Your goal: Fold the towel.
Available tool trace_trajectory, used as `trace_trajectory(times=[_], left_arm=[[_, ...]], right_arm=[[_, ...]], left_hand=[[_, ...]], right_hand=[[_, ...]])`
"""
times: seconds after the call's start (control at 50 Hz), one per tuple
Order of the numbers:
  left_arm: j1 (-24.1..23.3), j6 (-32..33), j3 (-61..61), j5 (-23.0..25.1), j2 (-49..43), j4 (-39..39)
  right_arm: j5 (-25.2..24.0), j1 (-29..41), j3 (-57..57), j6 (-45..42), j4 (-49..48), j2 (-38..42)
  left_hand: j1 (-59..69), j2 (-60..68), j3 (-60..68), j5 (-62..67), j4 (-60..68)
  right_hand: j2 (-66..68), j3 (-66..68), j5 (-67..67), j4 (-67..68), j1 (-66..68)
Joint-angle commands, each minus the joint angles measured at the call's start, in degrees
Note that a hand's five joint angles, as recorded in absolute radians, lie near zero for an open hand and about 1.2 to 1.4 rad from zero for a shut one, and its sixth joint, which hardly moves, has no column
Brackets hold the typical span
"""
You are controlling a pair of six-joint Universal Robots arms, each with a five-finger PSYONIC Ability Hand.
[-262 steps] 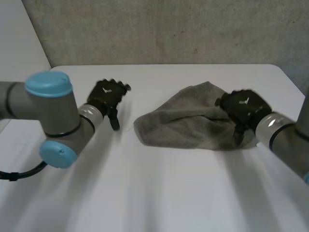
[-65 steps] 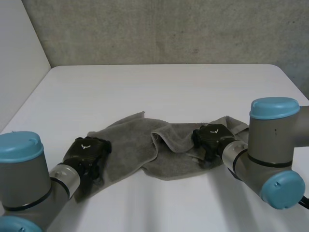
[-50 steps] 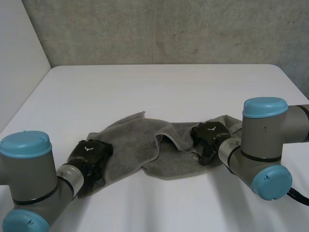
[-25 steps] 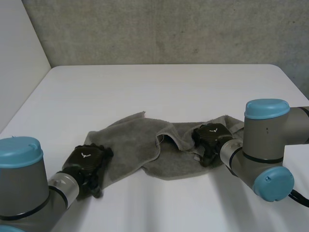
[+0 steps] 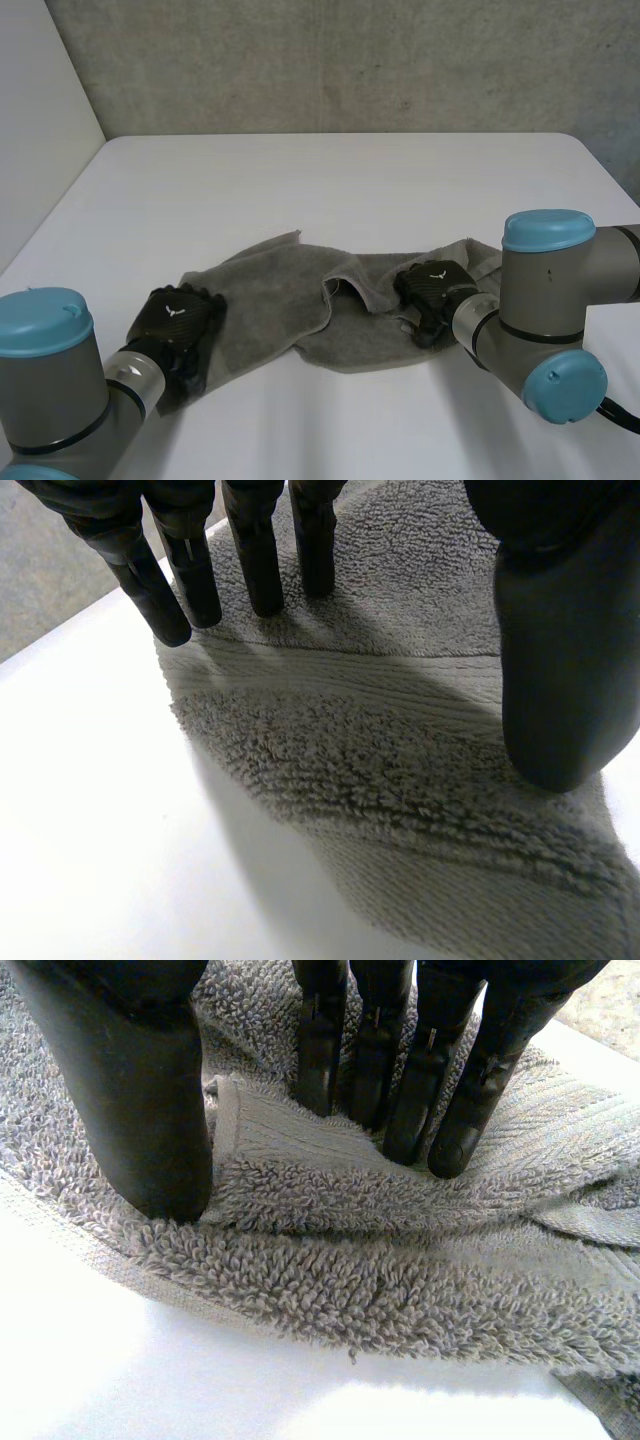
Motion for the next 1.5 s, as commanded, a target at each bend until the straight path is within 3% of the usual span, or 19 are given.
trace_trajectory(times=[0.02, 0.44, 1.04, 1.26, 1.36, 1.5], left_arm=[[0.0, 0.0, 0.7, 0.0, -0.4, 0.7], [-1.3, 0.0, -1.1, 0.1, 1.0, -2.7], [-0.9, 0.1, 2.6, -0.2, -2.7, 3.0], [-0.5, 0.1, 3.1, -0.1, -2.8, 3.2], [-0.3, 0.1, 3.1, 0.0, -2.9, 3.5], [-0.3, 0.1, 2.6, -0.2, -2.7, 4.0]], right_arm=[[0.0, 0.0, 0.1, -0.1, -0.4, -0.1], [0.0, 0.0, 0.5, -0.6, -0.4, -0.2], [-0.2, 0.3, 0.9, -0.8, -0.7, -0.3], [-0.2, 0.3, 0.9, -1.0, -0.7, -0.2], [-0.2, 0.3, 1.0, -1.0, -0.7, -0.2], [-0.2, 0.4, 1.1, -1.0, -0.7, -0.3]], left_hand=[[-3.8, -3.7, -3.0, -12.0, -4.0], [-6.2, -6.1, -5.3, -14.3, -6.3], [-5.0, -4.9, -4.1, -13.2, -5.2], [12.0, 12.1, 12.8, 3.8, 11.8], [26.1, 26.2, 26.9, 17.9, 25.9], [27.3, 27.4, 28.2, 19.1, 27.1]], right_hand=[[-0.9, -0.3, 0.4, -0.2, -0.1], [-0.9, -0.3, 0.4, -0.2, -0.1], [-0.9, -0.3, 0.4, -0.2, -0.1], [-0.9, -0.3, 0.4, -0.2, -0.1], [-0.9, -0.3, 0.4, -0.2, -0.1], [-0.9, -0.3, 0.4, -0.2, -0.1]])
